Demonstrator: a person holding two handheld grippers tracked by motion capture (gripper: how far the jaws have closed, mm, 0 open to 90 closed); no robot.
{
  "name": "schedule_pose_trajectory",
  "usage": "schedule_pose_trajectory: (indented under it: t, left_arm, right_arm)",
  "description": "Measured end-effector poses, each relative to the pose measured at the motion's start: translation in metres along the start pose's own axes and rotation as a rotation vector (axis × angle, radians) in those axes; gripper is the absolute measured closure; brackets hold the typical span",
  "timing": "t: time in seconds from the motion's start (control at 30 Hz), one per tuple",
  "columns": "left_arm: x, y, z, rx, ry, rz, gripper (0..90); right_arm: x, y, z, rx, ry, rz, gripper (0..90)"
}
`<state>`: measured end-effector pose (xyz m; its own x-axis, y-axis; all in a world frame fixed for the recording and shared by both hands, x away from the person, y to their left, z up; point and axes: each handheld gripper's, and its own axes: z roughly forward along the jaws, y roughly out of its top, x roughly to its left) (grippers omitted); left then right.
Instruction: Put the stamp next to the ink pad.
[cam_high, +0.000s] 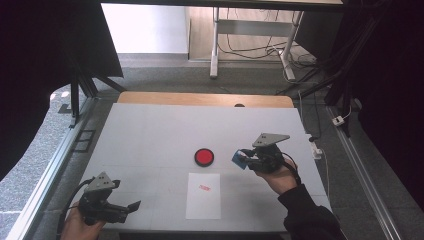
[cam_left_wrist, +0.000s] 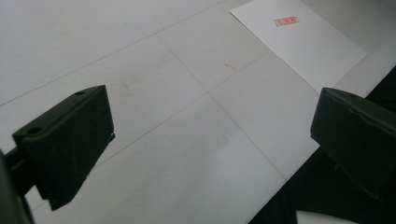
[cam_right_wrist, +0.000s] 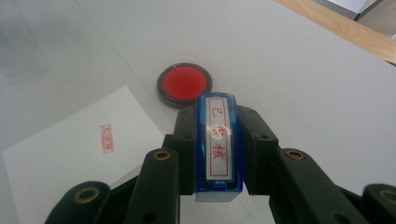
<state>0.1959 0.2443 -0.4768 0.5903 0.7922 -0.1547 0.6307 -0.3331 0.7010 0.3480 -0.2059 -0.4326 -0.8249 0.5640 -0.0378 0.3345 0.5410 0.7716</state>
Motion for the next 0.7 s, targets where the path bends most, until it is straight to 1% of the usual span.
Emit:
schedule_pose_trajectory:
  t: [0.3, 0.33, 0.43, 0.53, 0.7]
  left_arm:
    - [-0.001, 0.0, 0.001, 0.004, -0.011, 0.011, 0.7]
    - [-0.001, 0.0, 0.001, 0.005, -0.011, 0.011, 0.8]
    - [-0.001, 0.0, 0.001, 0.008, -0.009, 0.013, 1.0]
    - [-0.001, 0.0, 0.001, 0.008, -0.007, 0.013, 1.0]
    - [-0.001, 0.0, 0.001, 0.008, -0.007, 0.015, 1.1]
  right_arm:
    - [-0.009, -0.01, 0.005, 0.03, -0.027, 0.013, 71.0]
    - [-0.01, -0.011, 0.005, 0.039, -0.03, 0.016, 71.0]
    - [-0.013, -0.014, 0.007, 0.043, -0.031, 0.019, 71.0]
    - [-0.015, -0.016, 0.009, 0.053, -0.042, 0.027, 71.0]
    - [-0.019, -0.02, 0.011, 0.062, -0.059, 0.026, 70.9]
